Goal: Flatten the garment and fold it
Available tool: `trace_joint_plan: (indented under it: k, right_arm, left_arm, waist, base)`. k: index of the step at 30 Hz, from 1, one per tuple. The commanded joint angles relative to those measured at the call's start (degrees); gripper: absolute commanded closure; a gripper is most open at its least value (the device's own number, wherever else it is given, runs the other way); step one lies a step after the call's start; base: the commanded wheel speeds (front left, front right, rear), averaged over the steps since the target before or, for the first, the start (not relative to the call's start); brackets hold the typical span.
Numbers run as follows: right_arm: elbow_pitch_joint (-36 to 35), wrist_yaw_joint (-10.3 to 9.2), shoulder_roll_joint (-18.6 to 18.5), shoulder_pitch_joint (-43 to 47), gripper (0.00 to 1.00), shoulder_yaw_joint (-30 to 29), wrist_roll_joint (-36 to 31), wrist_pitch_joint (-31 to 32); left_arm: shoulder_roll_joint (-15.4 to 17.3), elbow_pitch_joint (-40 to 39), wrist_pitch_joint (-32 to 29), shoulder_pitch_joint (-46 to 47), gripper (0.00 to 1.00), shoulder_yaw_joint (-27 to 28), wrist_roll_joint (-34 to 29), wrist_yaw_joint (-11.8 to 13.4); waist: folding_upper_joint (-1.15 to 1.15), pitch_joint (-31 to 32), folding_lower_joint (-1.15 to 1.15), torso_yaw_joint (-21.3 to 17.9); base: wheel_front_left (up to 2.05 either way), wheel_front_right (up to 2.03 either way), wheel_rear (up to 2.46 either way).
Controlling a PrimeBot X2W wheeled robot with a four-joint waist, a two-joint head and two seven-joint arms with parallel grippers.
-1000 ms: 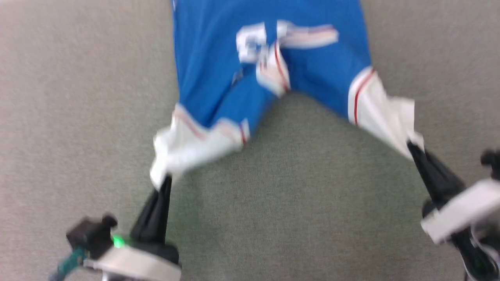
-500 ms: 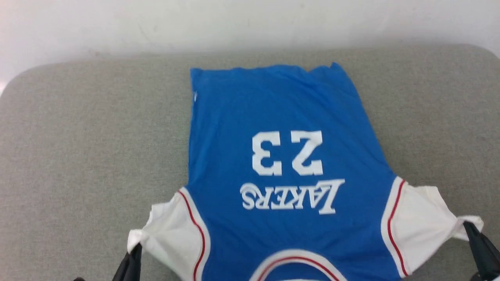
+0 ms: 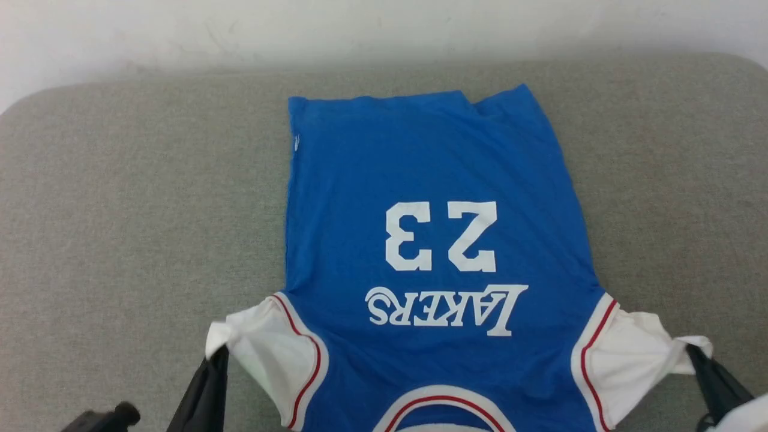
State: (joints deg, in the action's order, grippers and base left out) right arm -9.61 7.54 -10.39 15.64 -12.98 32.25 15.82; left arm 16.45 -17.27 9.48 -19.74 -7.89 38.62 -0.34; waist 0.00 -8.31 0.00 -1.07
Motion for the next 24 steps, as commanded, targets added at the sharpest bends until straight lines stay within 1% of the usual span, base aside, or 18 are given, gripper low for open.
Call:
trace_joint_plan:
  k: [1,5,9,10,11,12,13,14,16,18,20,22,23,24]
  right_arm:
    - [2.5,-0.05,-1.3,-2.4,1.00,2.0,-2.4,0.5]
    - [10.2,-0.05,-2.5,-6.1,1.00,5.7,-6.3,2.1]
    - [18.5,-0.05,-2.4,-8.8,1.00,7.8,-8.8,3.3]
    - [20.2,-0.05,-2.1,-9.3,0.88,7.8,-9.1,3.0]
    - [21.9,-0.05,-1.9,-9.7,0.80,7.8,-9.5,2.7]
    - [23.3,-0.05,-1.8,-10.0,0.57,7.7,-9.9,2.3]
    - [24.3,-0.05,-1.7,-10.3,0.31,7.3,-10.2,1.7]
    - [24.7,-0.05,-1.4,-10.5,0.00,6.6,-10.1,1.1]
    - [24.1,-0.05,-1.3,-10.4,0.00,5.3,-10.1,1.3]
    - [20.5,-0.05,-1.0,-9.8,0.00,2.8,-8.5,3.0]
    - [13.3,-0.05,-1.0,-9.5,0.00,0.1,-6.8,5.5]
    - [4.3,-0.05,-1.4,-10.2,0.00,-2.4,-6.0,9.1]
    - [4.3,-0.05,-1.4,-10.2,0.00,-2.4,-6.0,9.1]
    - [-0.1,-0.05,-1.8,-11.3,0.00,-3.8,-5.8,10.7]
  left_arm:
    - [0.2,-1.2,-0.8,2.4,1.00,-0.7,-1.0,0.5]
    - [0.4,-3.2,-2.7,5.4,1.00,-2.2,-2.2,0.9]
    - [0.5,-4.8,-4.3,7.2,1.00,-3.3,-2.7,1.4]
    - [0.4,-5.1,-4.5,7.5,1.00,-3.4,-2.7,1.4]
    - [0.2,-5.3,-4.8,7.7,1.00,-3.6,-2.5,1.5]
    - [0.2,-5.3,-5.0,7.9,1.00,-3.8,-2.5,1.5]
    - [0.3,-5.4,-5.2,7.9,1.00,-4.0,-2.5,1.5]
    - [0.3,-5.4,-5.4,7.9,1.00,-4.1,-2.6,1.6]
    - [0.4,-5.4,-5.6,7.5,1.00,-4.3,-2.6,1.7]
    - [0.4,-5.7,-5.7,7.0,1.00,-4.6,-2.7,1.9]
    - [0.3,-6.3,-5.6,6.6,1.00,-4.8,-2.7,2.0]
    - [0.2,-6.9,-5.4,6.5,1.00,-5.0,-3.0,2.0]
    - [0.2,-6.9,-5.4,6.5,1.00,-5.0,-3.0,2.0]
    - [0.2,-7.2,-5.3,6.5,1.00,-5.3,-3.2,2.0]
  waist:
    - [0.00,-1.1,0.00,0.2]
    - [0.00,-2.0,0.00,1.0]
    - [0.00,-2.1,0.00,1.8]
    - [0.00,-2.0,0.00,2.0]
    - [0.00,-1.9,0.00,2.2]
    - [0.00,-1.7,0.00,2.4]
    - [0.00,-1.5,0.00,2.6]
    - [0.00,-1.2,0.00,2.7]
    - [0.00,-0.6,0.00,3.2]
    - [0.00,-0.5,0.00,3.9]
    - [0.00,-0.8,0.00,4.5]
    - [0.00,-1.8,0.00,5.1]
    - [0.00,-1.8,0.00,5.1]
    - [0.00,-2.4,0.00,5.4]
  base:
    - [0.00,0.00,0.00]
    - [0.00,0.00,0.00]
    - [0.00,0.00,0.00]
    - [0.00,0.00,0.00]
    - [0.00,0.00,0.00]
    - [0.00,0.00,0.00]
    - [0.00,0.00,0.00]
    - [0.00,0.00,0.00]
    - [0.00,0.00,0.00]
    - [0.00,0.00,0.00]
    - [0.00,0.00,0.00]
    - [0.00,0.00,0.00]
    - [0.00,0.00,0.00]
    - [0.00,0.00,0.00]
